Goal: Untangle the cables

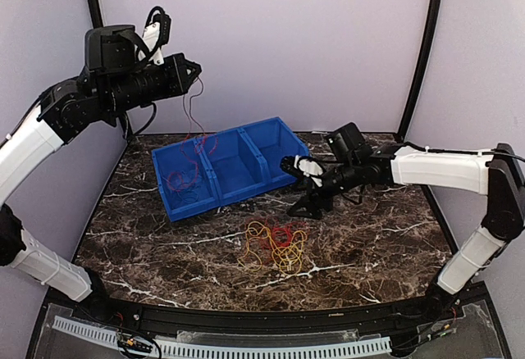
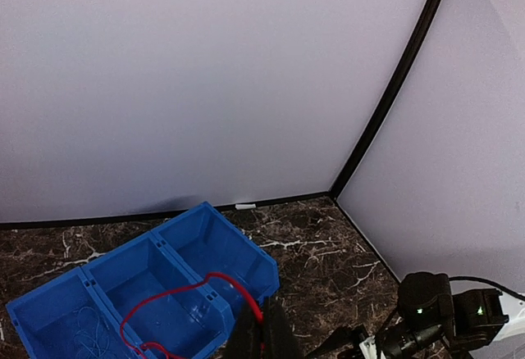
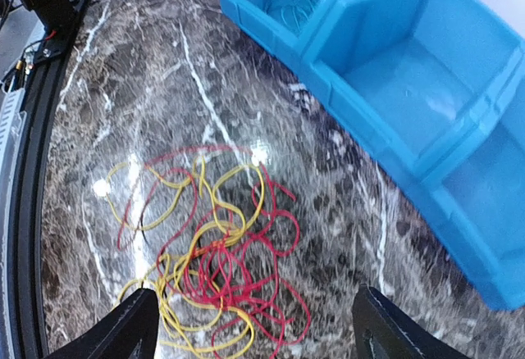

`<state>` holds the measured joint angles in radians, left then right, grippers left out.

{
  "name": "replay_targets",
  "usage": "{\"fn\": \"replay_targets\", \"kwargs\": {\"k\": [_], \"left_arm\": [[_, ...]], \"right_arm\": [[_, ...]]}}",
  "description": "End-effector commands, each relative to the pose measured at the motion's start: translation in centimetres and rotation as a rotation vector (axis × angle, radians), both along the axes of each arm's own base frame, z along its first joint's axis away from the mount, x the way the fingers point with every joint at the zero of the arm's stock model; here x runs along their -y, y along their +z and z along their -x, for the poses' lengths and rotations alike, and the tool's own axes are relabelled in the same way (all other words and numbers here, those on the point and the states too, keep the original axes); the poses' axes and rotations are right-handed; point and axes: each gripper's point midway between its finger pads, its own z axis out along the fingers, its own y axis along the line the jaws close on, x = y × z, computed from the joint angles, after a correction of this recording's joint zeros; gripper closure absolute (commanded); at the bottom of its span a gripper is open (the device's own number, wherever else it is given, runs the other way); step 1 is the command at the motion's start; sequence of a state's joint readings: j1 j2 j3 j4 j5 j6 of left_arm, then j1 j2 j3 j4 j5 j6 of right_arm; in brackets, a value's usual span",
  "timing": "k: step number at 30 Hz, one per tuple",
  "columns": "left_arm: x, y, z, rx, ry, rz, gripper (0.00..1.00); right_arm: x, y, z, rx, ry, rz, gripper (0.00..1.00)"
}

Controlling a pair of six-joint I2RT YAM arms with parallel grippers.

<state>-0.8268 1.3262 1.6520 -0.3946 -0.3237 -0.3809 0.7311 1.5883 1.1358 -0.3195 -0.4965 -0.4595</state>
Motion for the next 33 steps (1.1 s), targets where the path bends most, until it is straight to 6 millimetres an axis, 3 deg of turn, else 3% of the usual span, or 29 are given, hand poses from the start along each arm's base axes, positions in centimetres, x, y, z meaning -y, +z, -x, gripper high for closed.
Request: {"fn": "replay_targets", "kwargs": {"k": [1, 5, 10, 14, 16, 17, 20, 25, 33], "left_arm": [[0.0, 0.2, -0.4, -0.002, -0.030, 0.019, 1.00], [0.1, -1.1, -1.9, -0.042, -0.051, 0.017, 1.00], [-0.6, -1.5, -4.0, -0.073, -0.075, 0.063, 1.00], [0.0, -0.3, -5.0, -0.063, -0.102, 0.066, 1.00], [0.8, 1.9, -4.9, -0.035, -0.150, 0.079, 1.00], [1.3, 1.5, -5.4, -0.046, -0.156, 0.065, 1.00], [1.8, 2.7, -6.0, -0.025, -0.164, 0.065, 1.00], [2.6, 1.3, -8.0, -0.044, -0.157, 0.047, 1.00], [2.7, -3.3, -10.3, -0.103, -0.107, -0.022, 1.00]], "right_arm": [[4.3, -2.5, 0.0, -0.041, -0.067, 0.038, 0.16], [6.1, -2.5, -1.5, 0.013, -0.132, 0.042, 0.16], [6.5, -2.9, -2.0, 0.005, -0.141, 0.043, 0.16], [6.5, -3.7, -2.1, -0.003, -0.138, 0.057, 0.16], [6.5, -4.1, -2.2, -0.008, -0.137, 0.064, 0.16], [6.5, -4.2, -2.2, -0.009, -0.137, 0.067, 0.16], [6.5, -4.3, -2.3, -0.010, -0.138, 0.071, 0.16], [6.6, -4.1, -2.3, 0.004, -0.142, 0.073, 0.16], [6.8, -4.4, -2.3, 0.007, -0.143, 0.079, 0.16]]}}
